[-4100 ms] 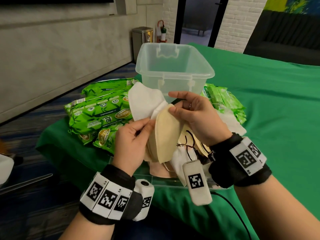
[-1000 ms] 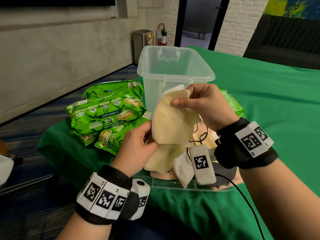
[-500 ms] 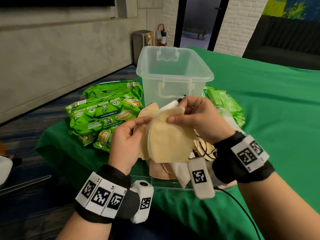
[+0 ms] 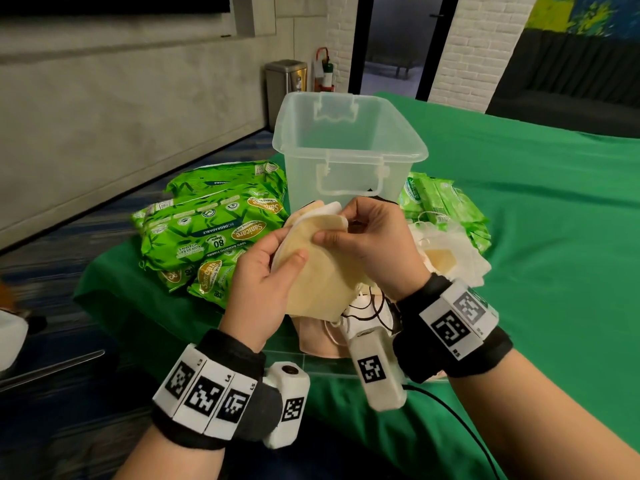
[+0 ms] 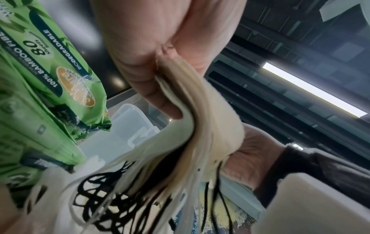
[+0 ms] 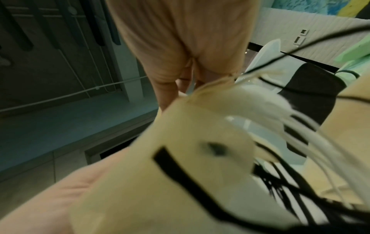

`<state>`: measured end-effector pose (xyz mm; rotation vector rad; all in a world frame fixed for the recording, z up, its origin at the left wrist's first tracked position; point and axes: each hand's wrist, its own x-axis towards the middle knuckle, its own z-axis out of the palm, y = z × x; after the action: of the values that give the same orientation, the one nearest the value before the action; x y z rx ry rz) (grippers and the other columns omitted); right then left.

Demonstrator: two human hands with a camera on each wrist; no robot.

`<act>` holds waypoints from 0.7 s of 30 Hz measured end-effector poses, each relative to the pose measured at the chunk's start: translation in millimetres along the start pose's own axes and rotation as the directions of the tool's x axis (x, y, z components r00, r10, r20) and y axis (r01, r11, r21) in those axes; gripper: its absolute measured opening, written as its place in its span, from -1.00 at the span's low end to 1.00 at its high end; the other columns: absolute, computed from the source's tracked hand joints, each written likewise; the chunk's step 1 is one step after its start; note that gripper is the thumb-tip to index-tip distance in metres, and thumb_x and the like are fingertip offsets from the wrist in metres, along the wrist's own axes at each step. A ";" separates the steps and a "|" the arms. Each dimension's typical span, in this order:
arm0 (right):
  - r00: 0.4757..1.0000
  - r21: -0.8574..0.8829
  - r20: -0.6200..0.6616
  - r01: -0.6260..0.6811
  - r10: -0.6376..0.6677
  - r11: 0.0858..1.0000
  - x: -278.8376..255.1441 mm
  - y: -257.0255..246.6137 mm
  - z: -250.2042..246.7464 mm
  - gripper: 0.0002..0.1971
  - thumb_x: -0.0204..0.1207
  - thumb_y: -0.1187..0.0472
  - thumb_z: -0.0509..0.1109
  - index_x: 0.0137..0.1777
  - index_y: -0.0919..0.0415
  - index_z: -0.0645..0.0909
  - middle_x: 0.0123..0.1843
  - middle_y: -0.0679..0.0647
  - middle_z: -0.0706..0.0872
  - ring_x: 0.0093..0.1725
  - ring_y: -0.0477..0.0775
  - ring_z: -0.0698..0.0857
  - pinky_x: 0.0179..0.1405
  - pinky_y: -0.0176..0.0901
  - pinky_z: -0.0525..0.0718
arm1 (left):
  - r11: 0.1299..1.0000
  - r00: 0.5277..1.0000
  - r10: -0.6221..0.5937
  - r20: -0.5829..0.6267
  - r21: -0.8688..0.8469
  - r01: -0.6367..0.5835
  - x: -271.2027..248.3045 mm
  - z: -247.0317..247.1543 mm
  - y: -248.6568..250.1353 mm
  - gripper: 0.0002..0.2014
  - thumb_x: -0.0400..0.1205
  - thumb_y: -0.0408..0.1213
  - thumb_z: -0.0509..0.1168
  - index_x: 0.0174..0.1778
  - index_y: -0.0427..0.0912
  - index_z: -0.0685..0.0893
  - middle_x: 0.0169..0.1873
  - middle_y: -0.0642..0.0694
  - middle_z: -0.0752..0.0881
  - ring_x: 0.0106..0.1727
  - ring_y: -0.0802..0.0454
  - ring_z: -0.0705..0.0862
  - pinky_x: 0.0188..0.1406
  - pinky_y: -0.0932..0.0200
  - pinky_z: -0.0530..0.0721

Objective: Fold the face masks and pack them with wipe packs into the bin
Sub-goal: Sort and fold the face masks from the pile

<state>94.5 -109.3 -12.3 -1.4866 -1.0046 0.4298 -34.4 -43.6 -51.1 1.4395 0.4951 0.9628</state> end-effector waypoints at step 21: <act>0.971 -0.099 0.237 -0.021 0.044 0.995 -6.1 8.6 7.5 -0.66 0.54 -0.01 0.27 0.13 0.24 0.49 0.01 0.25 0.68 -0.06 0.12 0.67 -0.02 0.21 0.68 | 0.990 0.978 0.136 0.161 0.010 -0.139 0.9 -5.2 3.8 -0.54 0.52 -0.35 0.08 0.27 0.21 0.46 0.16 0.38 0.60 0.18 0.42 0.59 0.13 0.48 0.50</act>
<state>88.2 -108.5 -23.7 -1.5643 -1.2057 0.6024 -39.0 -40.2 -47.8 1.5723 0.2909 0.9436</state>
